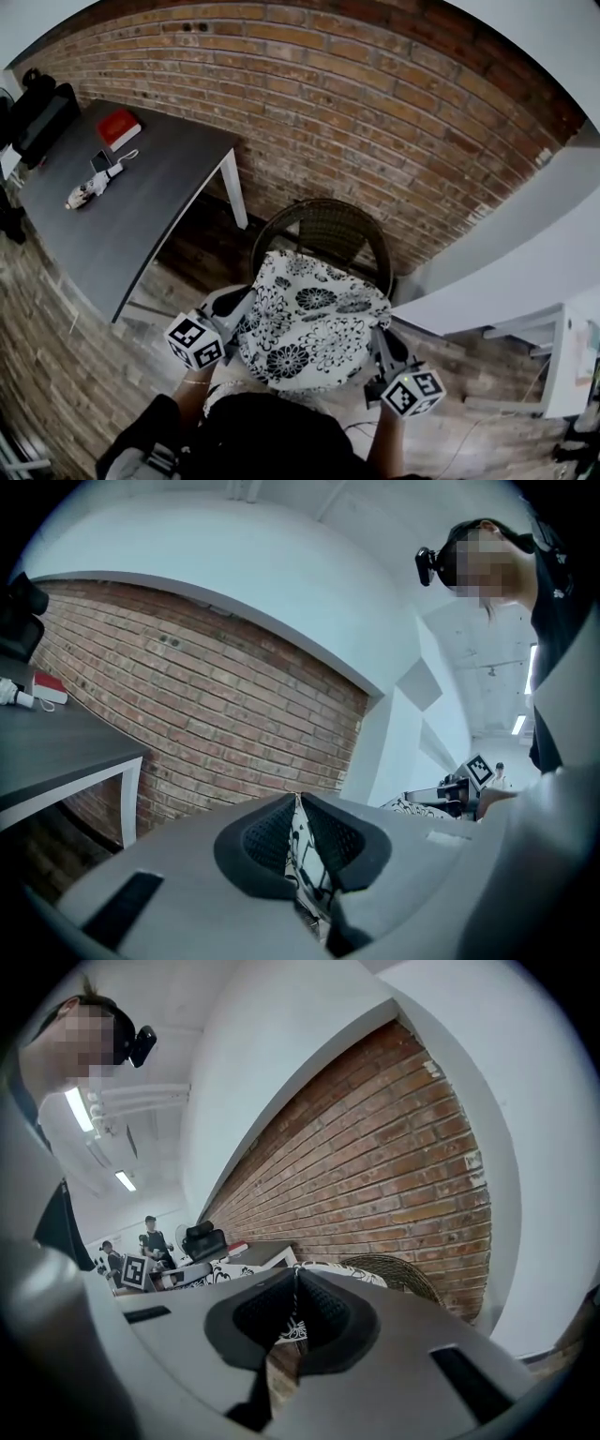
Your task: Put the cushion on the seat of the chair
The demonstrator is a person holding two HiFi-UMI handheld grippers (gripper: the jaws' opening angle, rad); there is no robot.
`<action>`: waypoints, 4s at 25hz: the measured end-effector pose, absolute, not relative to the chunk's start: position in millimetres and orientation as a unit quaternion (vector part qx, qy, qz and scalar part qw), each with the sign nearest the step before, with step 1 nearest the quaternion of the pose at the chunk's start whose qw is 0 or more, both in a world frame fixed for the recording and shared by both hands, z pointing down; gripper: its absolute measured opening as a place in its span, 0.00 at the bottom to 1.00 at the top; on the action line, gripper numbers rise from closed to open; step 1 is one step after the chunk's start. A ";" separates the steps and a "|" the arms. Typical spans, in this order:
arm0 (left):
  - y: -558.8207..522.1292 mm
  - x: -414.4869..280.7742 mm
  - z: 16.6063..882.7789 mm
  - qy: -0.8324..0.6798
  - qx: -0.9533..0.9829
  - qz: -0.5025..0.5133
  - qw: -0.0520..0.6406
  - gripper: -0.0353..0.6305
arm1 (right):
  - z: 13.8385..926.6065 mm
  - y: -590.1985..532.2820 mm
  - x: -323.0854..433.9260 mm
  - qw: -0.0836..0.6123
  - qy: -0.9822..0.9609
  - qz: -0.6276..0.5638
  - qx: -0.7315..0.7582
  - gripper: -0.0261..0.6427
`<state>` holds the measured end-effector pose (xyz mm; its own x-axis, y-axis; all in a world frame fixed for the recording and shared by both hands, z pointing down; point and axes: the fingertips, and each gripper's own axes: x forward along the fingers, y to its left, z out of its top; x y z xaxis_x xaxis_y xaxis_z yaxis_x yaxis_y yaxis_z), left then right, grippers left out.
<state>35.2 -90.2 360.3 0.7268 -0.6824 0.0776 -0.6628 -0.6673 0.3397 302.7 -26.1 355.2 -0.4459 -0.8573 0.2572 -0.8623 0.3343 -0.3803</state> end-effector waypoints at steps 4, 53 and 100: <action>-96.6 59.0 367.0 -0.382 0.908 -0.021 0.173 0.08 | 361.5 -42.4 322.8 0.005 -0.826 0.243 0.508 0.05; -223.3 74.3 601.5 -0.412 0.875 0.094 0.235 0.08 | 564.3 -220.2 304.3 0.119 -0.812 0.316 0.476 0.05; -282.4 72.2 753.5 -0.449 0.838 0.208 0.230 0.08 | 694.7 -267.8 338.6 0.179 -0.761 0.323 0.533 0.05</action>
<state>72.2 -282.4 753.5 0.5103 -0.6568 0.5551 -0.8483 -0.4904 0.1997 338.6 -267.8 694.7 -0.3683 -0.6958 0.6166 -0.9269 0.2232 -0.3019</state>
